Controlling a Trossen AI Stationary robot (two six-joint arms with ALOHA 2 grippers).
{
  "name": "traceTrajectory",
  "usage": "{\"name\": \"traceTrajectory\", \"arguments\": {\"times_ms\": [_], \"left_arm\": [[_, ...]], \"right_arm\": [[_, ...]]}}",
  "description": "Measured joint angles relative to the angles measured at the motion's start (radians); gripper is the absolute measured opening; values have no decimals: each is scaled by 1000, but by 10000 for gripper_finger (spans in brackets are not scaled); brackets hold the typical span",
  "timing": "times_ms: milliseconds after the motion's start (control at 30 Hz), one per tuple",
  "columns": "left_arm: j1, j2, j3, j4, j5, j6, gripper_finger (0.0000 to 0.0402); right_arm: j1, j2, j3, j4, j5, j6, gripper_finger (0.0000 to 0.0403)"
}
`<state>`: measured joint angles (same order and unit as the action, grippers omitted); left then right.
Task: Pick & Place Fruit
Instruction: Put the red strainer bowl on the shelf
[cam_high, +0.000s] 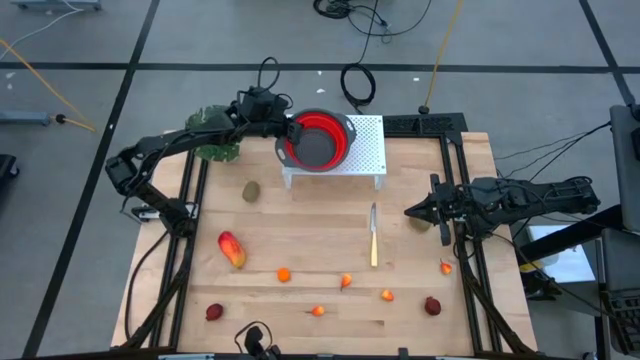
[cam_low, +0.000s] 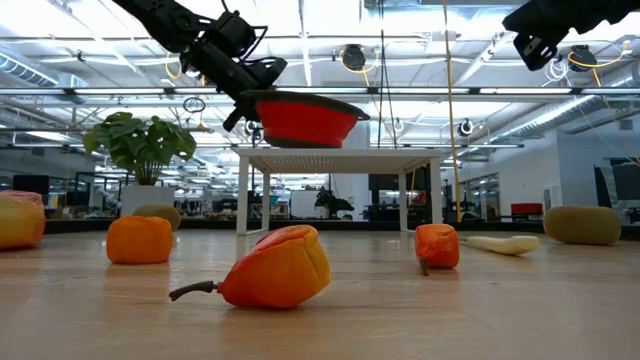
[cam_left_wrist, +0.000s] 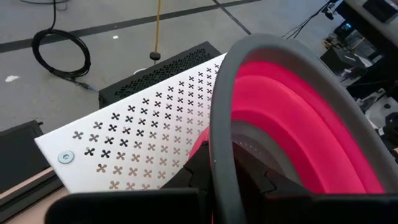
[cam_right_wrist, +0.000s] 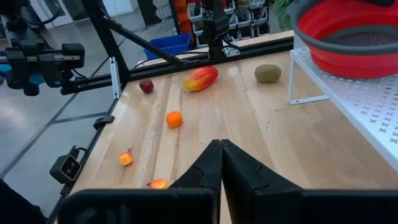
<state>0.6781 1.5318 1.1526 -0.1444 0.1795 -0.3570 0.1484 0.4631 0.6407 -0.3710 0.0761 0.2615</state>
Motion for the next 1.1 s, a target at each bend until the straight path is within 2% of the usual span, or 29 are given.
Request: {"name": "traceTrajectory", "arguments": {"times_ms": [133,400,933,1100], "left_arm": [[0,0,0,0,-1,2,41],[0,0,0,-1,-26,24,90],[9,0,0,41,-59,75,142],[11,0,0,41,-103,97,155]], "right_arm": [[0,0,0,0,-2,14,0],[0,0,0,0,-2,15,0],[0,0,0,0,-3,15,0],[0,0,0,0,-3,15,0]]}}
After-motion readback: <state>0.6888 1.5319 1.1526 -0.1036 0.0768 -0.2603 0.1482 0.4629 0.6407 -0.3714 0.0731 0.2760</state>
